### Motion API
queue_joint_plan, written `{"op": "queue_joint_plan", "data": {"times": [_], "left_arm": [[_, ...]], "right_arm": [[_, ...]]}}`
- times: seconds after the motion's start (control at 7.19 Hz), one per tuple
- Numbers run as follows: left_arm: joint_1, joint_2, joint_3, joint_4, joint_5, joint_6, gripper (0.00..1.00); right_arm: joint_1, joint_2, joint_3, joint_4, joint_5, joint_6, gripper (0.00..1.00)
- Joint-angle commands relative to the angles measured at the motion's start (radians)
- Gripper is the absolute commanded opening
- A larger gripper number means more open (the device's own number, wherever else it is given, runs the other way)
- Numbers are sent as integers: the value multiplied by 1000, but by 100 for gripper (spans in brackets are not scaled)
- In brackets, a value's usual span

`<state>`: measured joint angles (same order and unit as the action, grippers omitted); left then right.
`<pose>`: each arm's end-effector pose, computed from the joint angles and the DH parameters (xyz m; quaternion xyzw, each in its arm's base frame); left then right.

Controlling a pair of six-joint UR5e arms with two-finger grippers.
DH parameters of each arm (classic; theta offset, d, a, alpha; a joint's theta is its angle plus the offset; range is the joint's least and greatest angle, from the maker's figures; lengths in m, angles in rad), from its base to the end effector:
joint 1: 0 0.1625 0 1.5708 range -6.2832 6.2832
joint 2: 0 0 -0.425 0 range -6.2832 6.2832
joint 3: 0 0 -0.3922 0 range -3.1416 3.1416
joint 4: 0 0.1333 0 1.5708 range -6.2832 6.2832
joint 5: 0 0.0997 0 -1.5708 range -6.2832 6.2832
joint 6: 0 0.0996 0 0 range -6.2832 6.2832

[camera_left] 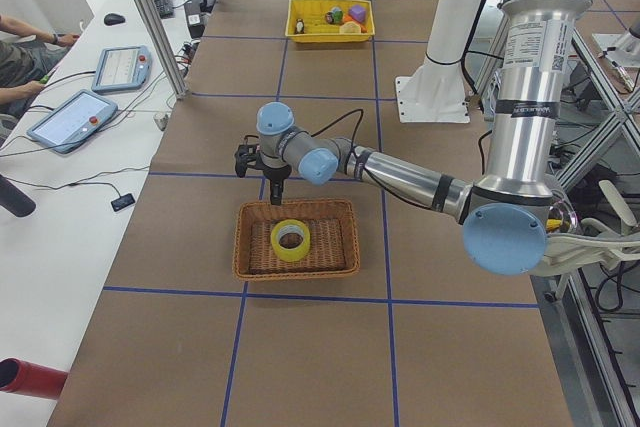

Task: Move tape to another basket

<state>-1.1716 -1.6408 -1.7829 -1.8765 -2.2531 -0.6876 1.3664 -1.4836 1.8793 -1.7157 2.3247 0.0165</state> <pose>0.1419 -0.5178 0.4863 0.0681 0.4152 -0.0337 0.9065 -0.0405 -0.5160 0.4803 0.0753 -0.3758 -0.1324 0.9141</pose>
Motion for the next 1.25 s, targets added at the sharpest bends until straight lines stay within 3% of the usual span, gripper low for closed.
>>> {"op": "queue_joint_plan", "data": {"times": [0.0, 0.14, 0.28, 0.42, 0.56, 1.11], "left_arm": [[-81, 9, -15, 41, 0, 117, 69], [-117, 7, -16, 69, -19, 161, 69], [-169, 3, -12, 167, -60, 312, 69], [-215, -34, -15, 312, -57, 432, 75], [-236, -62, 23, 394, -63, 588, 95], [-332, 68, -30, 353, -135, 629, 98]], "right_arm": [[99, -12, -31, -53, 2, -172, 100], [121, -23, -32, -97, -5, -252, 100], [120, -44, -35, -93, -42, -262, 100], [119, -49, -37, -94, -42, -262, 100], [118, -47, -37, -100, -35, -253, 100], [118, -46, -55, -88, -9, -247, 100]]}}
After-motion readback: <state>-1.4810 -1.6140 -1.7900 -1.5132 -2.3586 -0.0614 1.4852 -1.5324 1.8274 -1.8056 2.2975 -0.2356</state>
